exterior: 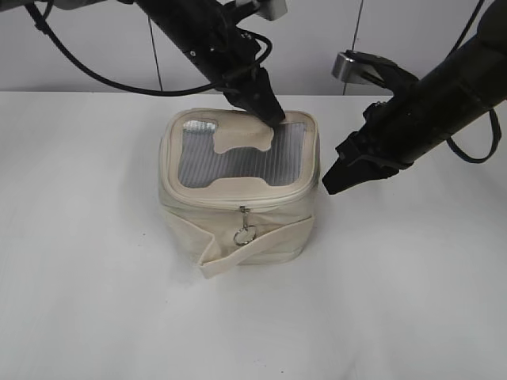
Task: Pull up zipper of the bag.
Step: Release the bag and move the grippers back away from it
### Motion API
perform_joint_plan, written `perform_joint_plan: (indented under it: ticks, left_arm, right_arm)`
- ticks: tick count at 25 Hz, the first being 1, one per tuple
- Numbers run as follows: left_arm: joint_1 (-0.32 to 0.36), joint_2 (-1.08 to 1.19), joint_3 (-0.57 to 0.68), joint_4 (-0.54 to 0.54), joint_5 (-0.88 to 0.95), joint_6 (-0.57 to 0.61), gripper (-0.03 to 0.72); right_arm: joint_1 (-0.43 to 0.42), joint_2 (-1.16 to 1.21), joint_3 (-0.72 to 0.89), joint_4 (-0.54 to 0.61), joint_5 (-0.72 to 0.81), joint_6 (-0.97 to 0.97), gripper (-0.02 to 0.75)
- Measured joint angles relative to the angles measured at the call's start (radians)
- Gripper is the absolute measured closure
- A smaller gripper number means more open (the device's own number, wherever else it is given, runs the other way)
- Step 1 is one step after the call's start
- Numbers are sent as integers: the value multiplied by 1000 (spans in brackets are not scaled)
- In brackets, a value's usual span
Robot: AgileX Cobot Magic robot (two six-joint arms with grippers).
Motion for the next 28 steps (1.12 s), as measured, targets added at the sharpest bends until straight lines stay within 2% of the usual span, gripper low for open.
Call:
perform_joint_plan:
  ticks: [10, 12, 16, 18, 22, 28]
  left_arm:
    - [0, 0, 0, 0, 0, -1, 650]
    - [0, 0, 0, 0, 0, -1, 650]
    - [0, 0, 0, 0, 0, -1, 650]
    - [0, 0, 0, 0, 0, -1, 650]
    - [0, 0, 0, 0, 0, -2, 650]
    - [0, 0, 0, 0, 0, -2, 650]
  right_arm:
    - [0, 0, 0, -23, -69, 27, 723]
    - [0, 0, 0, -50, -92, 39, 651]
    - [0, 0, 0, -75, -143, 41, 396]
    - [0, 0, 0, -86, -173, 35, 325]
    - [0, 0, 0, -87, -243, 31, 285]
    - [0, 10, 0, -65, -258, 9, 293]
